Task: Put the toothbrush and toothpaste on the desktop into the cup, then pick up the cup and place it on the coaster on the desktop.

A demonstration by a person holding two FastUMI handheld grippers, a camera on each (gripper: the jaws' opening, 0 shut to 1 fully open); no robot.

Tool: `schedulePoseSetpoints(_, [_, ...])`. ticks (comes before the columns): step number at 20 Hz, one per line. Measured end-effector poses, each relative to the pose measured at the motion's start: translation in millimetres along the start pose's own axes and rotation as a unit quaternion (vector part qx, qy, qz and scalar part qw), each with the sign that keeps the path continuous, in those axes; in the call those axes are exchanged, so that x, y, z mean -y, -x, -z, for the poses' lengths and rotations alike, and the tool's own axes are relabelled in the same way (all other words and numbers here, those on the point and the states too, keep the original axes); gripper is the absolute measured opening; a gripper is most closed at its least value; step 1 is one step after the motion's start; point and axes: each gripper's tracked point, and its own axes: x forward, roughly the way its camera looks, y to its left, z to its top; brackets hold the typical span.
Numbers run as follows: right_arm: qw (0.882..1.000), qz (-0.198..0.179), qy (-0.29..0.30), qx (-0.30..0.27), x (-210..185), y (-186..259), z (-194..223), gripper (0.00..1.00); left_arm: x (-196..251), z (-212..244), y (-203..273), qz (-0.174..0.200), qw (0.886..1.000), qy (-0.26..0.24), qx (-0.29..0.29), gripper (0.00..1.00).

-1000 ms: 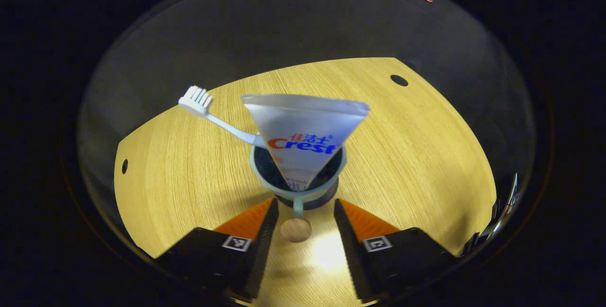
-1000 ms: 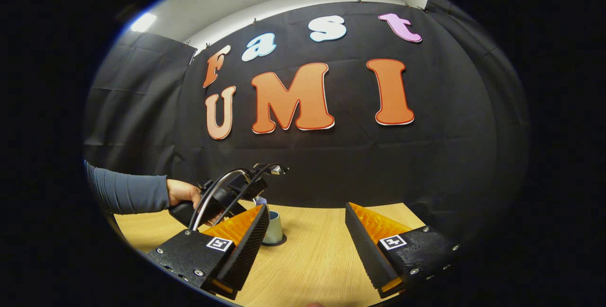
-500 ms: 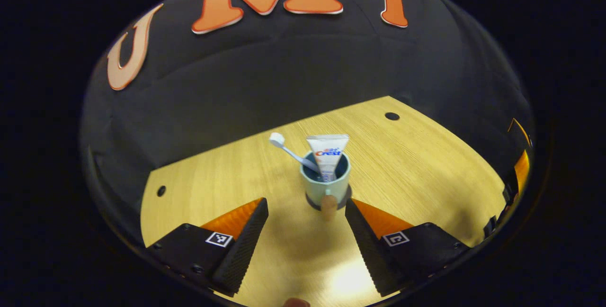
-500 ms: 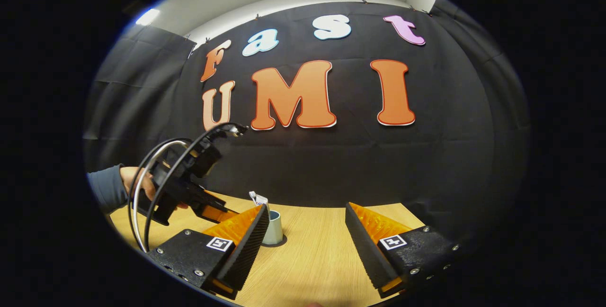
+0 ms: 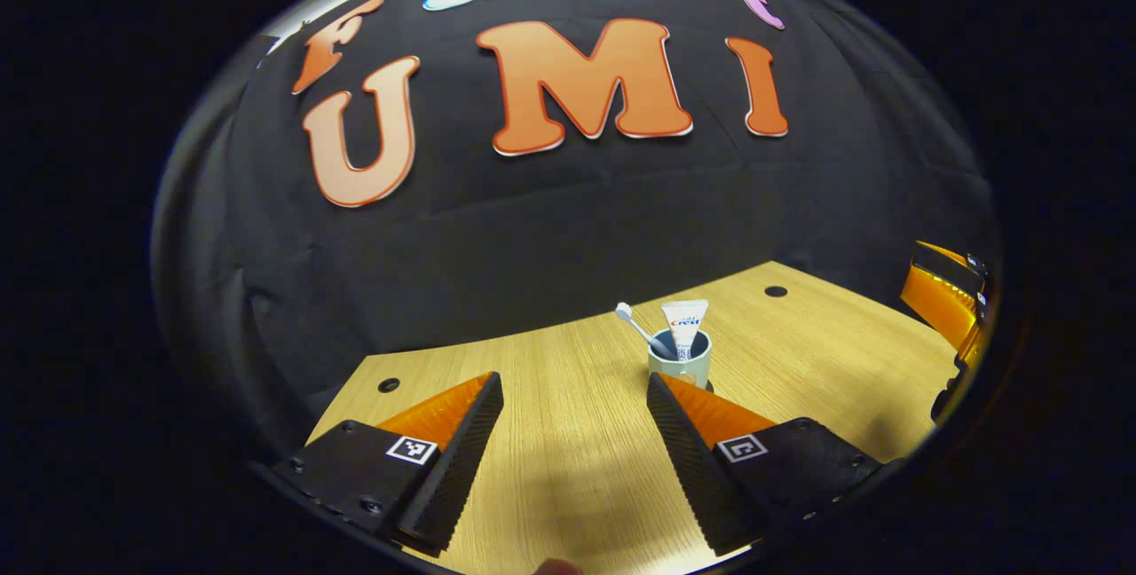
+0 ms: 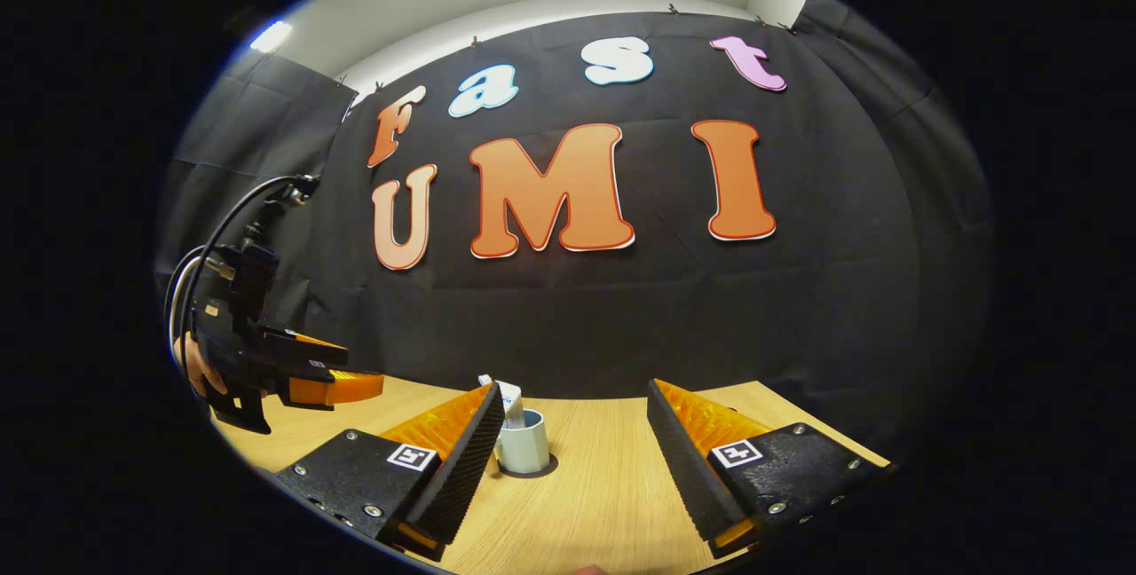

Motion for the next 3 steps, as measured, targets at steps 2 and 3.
schedulePoseSetpoints(2, [1.000, 0.008, 0.007, 0.008, -2.5, 1.0, 0.8, 0.96, -1.3, -6.6, -2.8, -0.013, 0.999, 0.015, 0.039, 0.98])
schedulePoseSetpoints(3, [1.000, 0.008, 0.010, 0.009, -6.9, 2.0, 2.1, 0.97, -1.3, -10.7, -4.0, -0.015, 0.998, 0.030, 0.056, 0.98])
